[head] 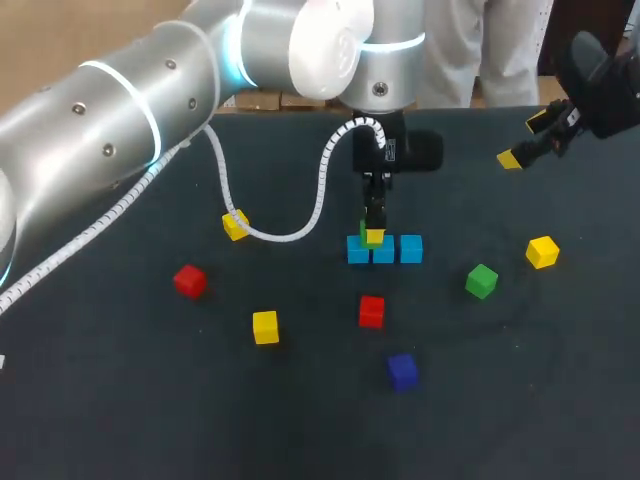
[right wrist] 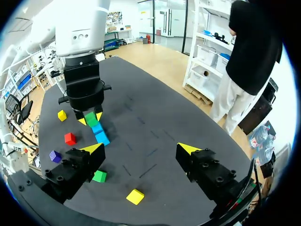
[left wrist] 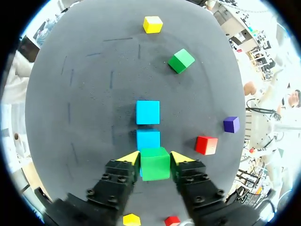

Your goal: Place the blue cubes, place green cubes on the blue cubes, place the yellow cubes on the green cubes, then place the red cubes on the yellow cubes, and place purple cube on the red cubes.

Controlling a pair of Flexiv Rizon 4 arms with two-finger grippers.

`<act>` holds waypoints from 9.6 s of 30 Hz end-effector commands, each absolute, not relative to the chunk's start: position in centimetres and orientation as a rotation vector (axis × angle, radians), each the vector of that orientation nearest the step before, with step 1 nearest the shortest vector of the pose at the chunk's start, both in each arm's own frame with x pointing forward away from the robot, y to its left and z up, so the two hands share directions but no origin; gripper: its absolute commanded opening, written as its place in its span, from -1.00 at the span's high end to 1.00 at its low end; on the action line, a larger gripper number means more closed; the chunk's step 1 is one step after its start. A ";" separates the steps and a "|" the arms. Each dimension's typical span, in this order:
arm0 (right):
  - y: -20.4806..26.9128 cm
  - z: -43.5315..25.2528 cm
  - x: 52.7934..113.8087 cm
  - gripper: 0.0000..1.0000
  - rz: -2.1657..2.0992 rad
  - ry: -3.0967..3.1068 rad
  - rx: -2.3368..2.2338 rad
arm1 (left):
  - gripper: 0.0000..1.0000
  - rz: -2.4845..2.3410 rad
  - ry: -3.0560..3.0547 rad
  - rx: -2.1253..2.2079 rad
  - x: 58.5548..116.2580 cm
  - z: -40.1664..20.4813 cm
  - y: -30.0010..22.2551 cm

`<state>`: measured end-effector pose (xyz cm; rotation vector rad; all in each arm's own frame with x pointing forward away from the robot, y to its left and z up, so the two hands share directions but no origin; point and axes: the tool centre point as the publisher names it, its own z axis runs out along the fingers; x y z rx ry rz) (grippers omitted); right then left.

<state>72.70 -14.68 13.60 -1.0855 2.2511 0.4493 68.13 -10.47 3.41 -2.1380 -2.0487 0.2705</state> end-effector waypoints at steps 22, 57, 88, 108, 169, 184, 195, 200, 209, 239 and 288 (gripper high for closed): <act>-14.7 13.5 72.8 -1.00 0.454 2.249 -1.088 | -0.16 0.259 -2.109 -2.066 69.2 3.0 -10.0; -14.7 13.5 72.8 -1.00 0.454 2.249 -1.088 | 0.48 0.222 -2.133 -2.081 67.9 3.1 -8.6; -14.7 13.5 72.8 -1.00 0.454 2.249 -1.088 | 0.33 0.244 -2.117 -2.091 68.1 3.0 -9.2; -14.7 13.5 72.8 -1.00 0.454 2.249 -1.088 | 0.22 0.229 -2.125 -2.090 68.2 3.0 -9.2; -14.7 13.5 72.8 -1.00 0.454 2.249 -1.088 | -1.00 0.355 -3.025 -1.764 67.3 13.9 2.6; -14.7 13.5 72.8 -1.00 0.454 2.249 -1.088 | -1.00 0.690 -3.589 -1.169 65.5 13.8 10.4; -14.7 13.5 72.8 -1.00 0.454 2.249 -1.088 | -1.00 0.842 -3.767 -1.032 63.4 10.9 11.4; -14.7 13.5 72.8 -1.00 0.454 2.249 -1.088 | -1.00 0.894 -3.822 -0.946 64.0 10.6 12.5; -14.7 13.5 72.8 -1.00 0.454 2.249 -1.088 | -1.00 0.910 -3.891 -0.985 66.2 12.8 12.5; -14.7 13.5 72.8 -1.00 0.454 2.249 -1.088 | -1.00 0.751 -3.874 -1.074 66.2 15.3 13.0; -10.8 3.0 59.6 -1.00 0.192 1.577 -2.635 | -1.00 0.751 -3.874 -1.074 66.2 15.3 13.0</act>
